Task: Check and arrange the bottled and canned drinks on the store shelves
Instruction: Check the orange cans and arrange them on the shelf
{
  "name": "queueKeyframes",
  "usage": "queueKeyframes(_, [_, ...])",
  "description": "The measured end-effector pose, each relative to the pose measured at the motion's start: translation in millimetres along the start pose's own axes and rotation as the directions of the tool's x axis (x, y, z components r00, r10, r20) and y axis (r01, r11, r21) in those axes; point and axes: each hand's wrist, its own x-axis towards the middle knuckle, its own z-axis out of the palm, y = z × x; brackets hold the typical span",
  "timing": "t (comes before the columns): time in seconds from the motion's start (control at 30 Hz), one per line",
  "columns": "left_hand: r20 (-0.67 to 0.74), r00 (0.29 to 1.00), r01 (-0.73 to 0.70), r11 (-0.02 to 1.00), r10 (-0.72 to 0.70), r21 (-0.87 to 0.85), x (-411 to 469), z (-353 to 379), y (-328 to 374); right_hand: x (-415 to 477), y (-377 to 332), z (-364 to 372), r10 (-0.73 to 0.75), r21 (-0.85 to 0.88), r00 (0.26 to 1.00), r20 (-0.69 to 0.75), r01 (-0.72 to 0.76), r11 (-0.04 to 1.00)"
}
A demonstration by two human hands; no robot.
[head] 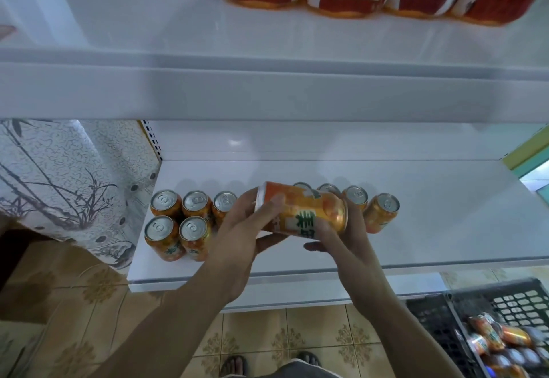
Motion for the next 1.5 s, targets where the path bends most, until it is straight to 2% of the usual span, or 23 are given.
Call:
queueKeyframes(0.07, [-0.02,1.0,0.021,1.0,-0.021,-0.015,0,0,-1,0,0,-1,-0.101,-0.055,0.995,0.019,0.102,0.993])
queueKeyframes(0.13, [0.03,0.998,-0.051,0.998,0.05,0.038,-1,0,-2,0,-2,0,-0.074,0.013,0.996,-0.039,0.075,0.997])
queueKeyframes(0.17, [0.064,0.992,-0.111,0.992,0.108,0.053,-2,-1,-3,1,-4,2,0.02,0.127,0.998,-0.054,-0.013,0.992])
queueKeyframes(0.23, [0.148,0.966,-0.222,0.973,0.211,0.068,-4,-2,-2,1,-7,7,0.266,0.336,0.964,0.014,-0.255,0.907])
queueKeyframes(0.3, [0.231,0.929,-0.32,0.942,0.29,0.101,-4,-2,0,3,-7,9,0.44,0.386,0.885,0.152,-0.463,0.798])
queueKeyframes(0.33, [0.262,0.915,-0.348,0.93,0.309,0.12,-5,-2,1,2,-6,9,0.478,0.393,0.852,0.212,-0.522,0.757])
queueKeyframes(0.43, [0.292,0.91,-0.343,0.93,0.294,0.134,-4,-3,3,4,1,5,0.504,0.405,0.81,0.299,-0.586,0.701])
queueKeyframes(0.53, [0.282,0.92,-0.327,0.93,0.273,0.169,-1,-12,-4,5,5,2,0.536,0.357,0.808,0.246,-0.59,0.724])
queueKeyframes(0.6, [0.24,0.942,-0.294,0.919,0.233,0.263,2,-22,-13,10,5,0,0.543,0.29,0.831,0.122,-0.553,0.781])
queueKeyframes(0.67, [0.112,0.975,-0.22,0.886,0.19,0.408,6,-33,-21,20,7,-3,0.486,0.14,0.873,-0.049,-0.475,0.869])
queueKeyframes(0.73, [-0.046,0.984,-0.119,0.826,0.172,0.551,10,-43,-29,34,6,-6,0.344,-0.217,0.924,-0.165,-0.374,0.902])
queueKeyframes(0.8, [-0.134,0.977,-0.045,0.774,0.166,0.632,13,-53,-36,51,4,-3,0.174,-0.599,0.979,-0.109,-0.204,0.774])
queueKeyframes(0.83, [-0.152,0.976,-0.017,0.751,0.156,0.66,13,-56,-38,61,4,1,0.12,-0.727,0.992,-0.036,-0.108,0.679])
queueKeyframes(0.9, [-0.164,0.978,0.031,0.682,0.132,0.73,11,-59,-39,84,6,12,0.081,-0.864,0.992,0.098,0.045,0.501])
queueKeyframes(0.97, [-0.175,0.974,0.062,0.572,0.144,0.818,8,-62,-40,109,15,24,0.083,-0.915,0.979,0.185,0.141,0.379])
queueKeyframes(1.07, [-0.179,0.963,0.088,0.39,0.203,0.917,6,-66,-40,141,30,37,0.106,-0.944,0.963,0.248,0.216,0.249])
queueKeyframes(1.2, [-0.23,0.959,0.156,0.365,0.169,0.918,-1,-79,-39,166,42,47,0.135,-0.955,0.948,0.29,0.278,0.103])
queueKeyframes(1.37, [-0.298,0.941,0.236,0.321,0.16,0.917,-10,-91,-41,174,58,51,0.245,-0.943,0.921,0.301,0.327,-0.069])
queueKeyframes(1.43, [-0.314,0.938,0.255,0.322,0.145,0.912,-10,-94,-43,175,64,54,0.274,-0.941,0.92,0.281,0.32,-0.108])
queueKeyframes(1.5, [-0.33,0.936,0.276,0.322,0.125,0.906,-11,-97,-45,176,66,60,0.236,-0.933,0.926,0.294,0.332,-0.14])
